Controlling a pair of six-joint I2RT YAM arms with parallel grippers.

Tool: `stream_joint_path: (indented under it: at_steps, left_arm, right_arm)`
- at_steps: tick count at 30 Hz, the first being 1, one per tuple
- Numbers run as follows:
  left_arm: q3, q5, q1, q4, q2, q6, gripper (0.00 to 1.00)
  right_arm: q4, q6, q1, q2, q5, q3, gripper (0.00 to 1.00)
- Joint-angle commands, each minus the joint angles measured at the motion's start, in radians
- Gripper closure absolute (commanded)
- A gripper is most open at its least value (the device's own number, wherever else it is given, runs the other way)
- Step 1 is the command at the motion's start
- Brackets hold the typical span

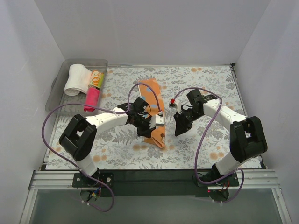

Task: Roll the towels
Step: Roll the towel

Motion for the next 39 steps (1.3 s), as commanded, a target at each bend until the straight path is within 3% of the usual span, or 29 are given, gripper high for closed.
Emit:
stream_joint_path:
  at_steps: [1, 10, 19, 26, 34, 39]
  left_arm:
    - [0.075, 0.091, 0.05, -0.009, -0.019, -0.007, 1.0]
    - [0.028, 0.147, 0.054, -0.126, -0.093, 0.108, 1.0]
    - [-0.081, 0.21, -0.048, -0.155, -0.182, 0.063, 1.0]
    - [-0.078, 0.227, -0.052, -0.12, -0.186, -0.035, 1.0]
    - [-0.055, 0.217, -0.037, -0.115, -0.177, -0.043, 1.0]
    - [-0.047, 0.209, -0.031, -0.108, -0.171, -0.049, 1.0]
  right_arm:
    - [-0.024, -0.017, -0.005, -0.02, -0.037, 0.033, 0.74]
    - [-0.016, -0.02, -0.005, 0.089, -0.066, 0.157, 0.74]
    - [-0.008, 0.011, 0.001, 0.199, -0.138, 0.261, 0.74]
    - [0.015, 0.019, 0.096, 0.224, -0.177, 0.223, 0.74]
    - [0.058, 0.01, 0.202, 0.29, -0.203, 0.082, 0.76]
    - [0.093, 0.033, 0.22, 0.355, -0.152, 0.077, 0.76]
